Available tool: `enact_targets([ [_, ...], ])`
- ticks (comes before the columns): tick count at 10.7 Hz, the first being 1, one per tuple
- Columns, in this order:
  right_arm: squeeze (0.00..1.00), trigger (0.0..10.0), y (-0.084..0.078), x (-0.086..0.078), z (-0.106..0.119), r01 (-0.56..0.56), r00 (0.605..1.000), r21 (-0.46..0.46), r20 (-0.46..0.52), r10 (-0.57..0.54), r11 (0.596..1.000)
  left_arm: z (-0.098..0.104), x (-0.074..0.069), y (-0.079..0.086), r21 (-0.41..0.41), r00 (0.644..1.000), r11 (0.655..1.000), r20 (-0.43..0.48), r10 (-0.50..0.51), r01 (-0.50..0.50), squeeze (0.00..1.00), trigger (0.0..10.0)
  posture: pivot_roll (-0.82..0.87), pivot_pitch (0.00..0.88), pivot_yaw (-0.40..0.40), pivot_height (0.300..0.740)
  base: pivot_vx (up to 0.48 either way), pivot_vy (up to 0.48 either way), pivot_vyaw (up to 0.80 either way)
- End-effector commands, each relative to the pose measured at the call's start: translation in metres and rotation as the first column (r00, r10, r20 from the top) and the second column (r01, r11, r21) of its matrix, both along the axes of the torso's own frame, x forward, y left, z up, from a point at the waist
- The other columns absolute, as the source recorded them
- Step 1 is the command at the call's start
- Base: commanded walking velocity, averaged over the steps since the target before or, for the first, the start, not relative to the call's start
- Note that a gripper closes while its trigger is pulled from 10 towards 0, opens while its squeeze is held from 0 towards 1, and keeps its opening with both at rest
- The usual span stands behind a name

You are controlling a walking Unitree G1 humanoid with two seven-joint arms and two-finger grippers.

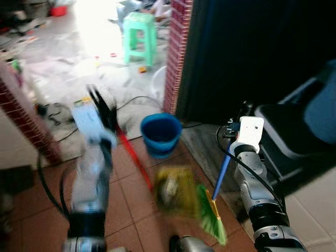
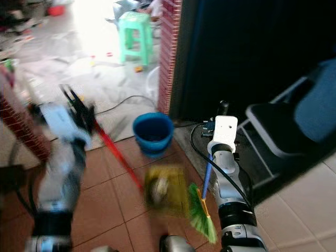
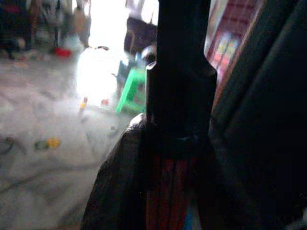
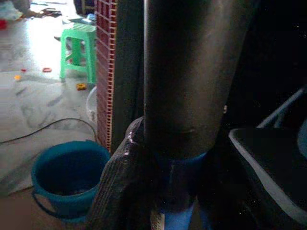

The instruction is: Sweep floor

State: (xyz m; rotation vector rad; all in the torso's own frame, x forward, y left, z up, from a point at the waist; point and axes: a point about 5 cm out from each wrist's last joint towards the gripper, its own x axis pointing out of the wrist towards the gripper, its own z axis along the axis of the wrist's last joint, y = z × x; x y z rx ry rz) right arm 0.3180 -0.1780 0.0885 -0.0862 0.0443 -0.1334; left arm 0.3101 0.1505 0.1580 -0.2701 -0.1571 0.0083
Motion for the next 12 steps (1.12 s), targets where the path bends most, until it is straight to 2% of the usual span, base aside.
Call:
enact_targets([
  [1,0.0,10.0,-0.001,0.001,-0.001,-0.011,1.0,-0.007,-0.017,0.011,1.0,0.04,0.004,-0.003,-0.07,0.99,0.997,0.142,-0.003,0.013,0.0,10.0,-0.03,0.0,-0.046,0.74,0.0,0.0,0.0],
  [3,0.0,10.0,0.001,0.0,-0.004,-0.019,0.999,-0.007,-0.026,0.019,1.0,0.063,0.007,0.001,-0.112,0.98,0.994,0.197,0.003,0.02,0.0,10.0,-0.03,0.0,-0.046,0.74,0.0,0.0,0.0],
  [4,0.0,10.0,0.002,0.0,-0.004,-0.021,0.999,-0.006,-0.027,0.021,1.0,0.067,0.008,0.0,-0.119,0.98,0.993,0.199,-0.003,0.027,0.0,10.0,-0.03,0.0,-0.047,0.74,0.0,0.0,0.0],
  [7,0.0,10.0,0.003,0.0,-0.005,-0.029,0.999,-0.009,-0.026,0.029,1.0,0.081,0.009,0.021,-0.089,0.967,0.994,0.238,0.088,-0.069,0.0,10.0,-0.02,0.0,-0.045,0.74,0.0,0.0,0.0],
  [9,0.0,10.0,0.002,-0.002,-0.008,-0.024,0.999,0.004,-0.036,0.024,1.0,0.084,0.011,0.032,-0.069,0.961,0.991,0.245,0.126,-0.113,0.0,10.0,-0.02,0.0,-0.051,0.74,0.371,0.0,0.0],
  [11,0.0,10.0,0.004,-0.004,-0.01,-0.029,0.999,0.004,-0.041,0.03,1.0,0.094,0.013,0.039,-0.012,0.943,0.985,0.284,0.17,-0.174,0.0,10.0,-0.02,0.0,-0.05,0.74,0.405,0.257,0.0],
  [12,0.0,10.0,0.004,-0.004,-0.011,-0.032,0.999,0.002,-0.043,0.032,0.999,0.094,0.014,0.044,-0.01,0.937,0.977,0.282,0.205,-0.211,0.0,10.0,-0.02,0.0,-0.052,0.74,0.409,0.251,0.0],
])
